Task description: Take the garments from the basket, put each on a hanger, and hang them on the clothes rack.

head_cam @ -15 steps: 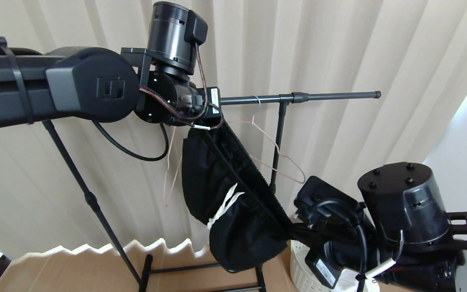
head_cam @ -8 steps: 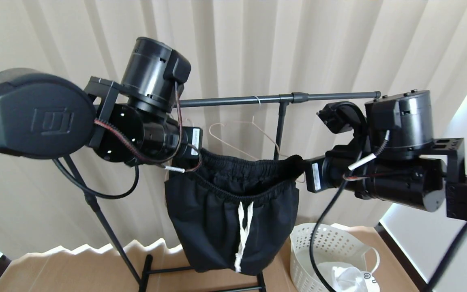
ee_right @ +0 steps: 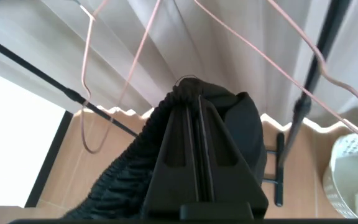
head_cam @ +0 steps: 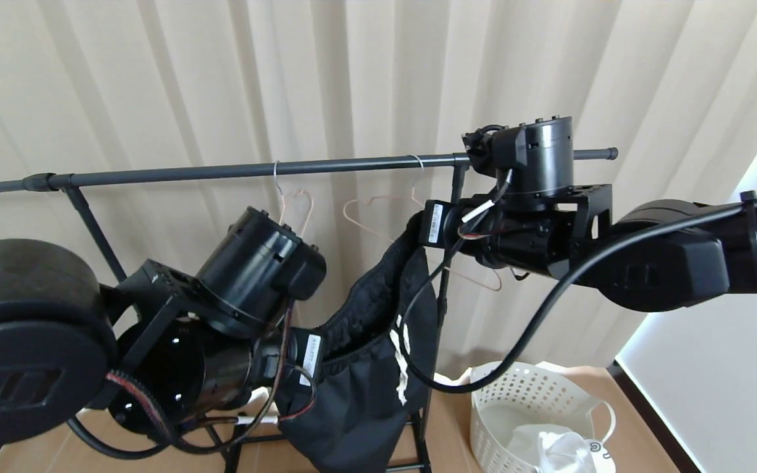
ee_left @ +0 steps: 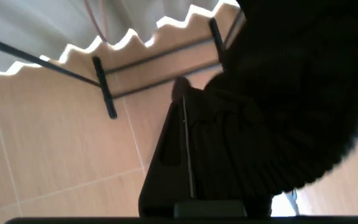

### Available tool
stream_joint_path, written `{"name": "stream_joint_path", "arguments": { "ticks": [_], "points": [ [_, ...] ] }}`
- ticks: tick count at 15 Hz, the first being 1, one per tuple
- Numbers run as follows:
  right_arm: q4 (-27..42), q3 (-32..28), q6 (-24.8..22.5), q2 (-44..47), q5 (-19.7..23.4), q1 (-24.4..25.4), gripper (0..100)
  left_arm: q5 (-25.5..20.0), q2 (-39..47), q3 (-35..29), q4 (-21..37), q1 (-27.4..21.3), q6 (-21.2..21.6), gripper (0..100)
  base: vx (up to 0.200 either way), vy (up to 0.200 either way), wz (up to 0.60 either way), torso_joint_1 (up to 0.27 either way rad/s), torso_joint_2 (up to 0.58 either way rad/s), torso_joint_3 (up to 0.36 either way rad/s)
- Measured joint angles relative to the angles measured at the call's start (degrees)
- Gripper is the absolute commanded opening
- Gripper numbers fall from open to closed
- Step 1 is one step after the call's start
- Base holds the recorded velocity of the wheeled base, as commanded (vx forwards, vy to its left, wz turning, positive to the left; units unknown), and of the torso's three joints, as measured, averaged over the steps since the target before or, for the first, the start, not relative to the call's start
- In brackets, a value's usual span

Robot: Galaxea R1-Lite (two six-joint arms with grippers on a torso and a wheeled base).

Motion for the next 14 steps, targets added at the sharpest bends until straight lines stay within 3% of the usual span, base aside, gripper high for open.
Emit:
{"name": "stream_joint_path", "arguments": {
  "ticks": [2,5,9,14],
  "points": [
    [2.0,-6.5,0.1,3.4,-0.1,0.2,0,-0.4,-0.2,1.8,-0.4,-4.2,-4.6,0,0.0,0.0,0.0,0.0,0.0,0.0],
    [5.7,-16.2,0.3,8.9,-0.1,0.4,0,-5.9,0.9,2.6,-2.2,-9.3,-14.5,0,0.0,0.0,0.0,0.0,0.0,0.0],
    [6.2,-23.1,0.4,13.7,-0.1,1.0,0,-8.9,2.7,0.9,-5.1,-11.4,-16.3,0,0.0,0.0,0.0,0.0,0.0,0.0],
    [6.1,-22.3,0.8,14.6,-0.2,1.0,0,-8.1,5.0,0.2,-6.4,-11.2,-17.1,0,0.0,0.0,0.0,0.0,0.0,0.0]
  ]
}}
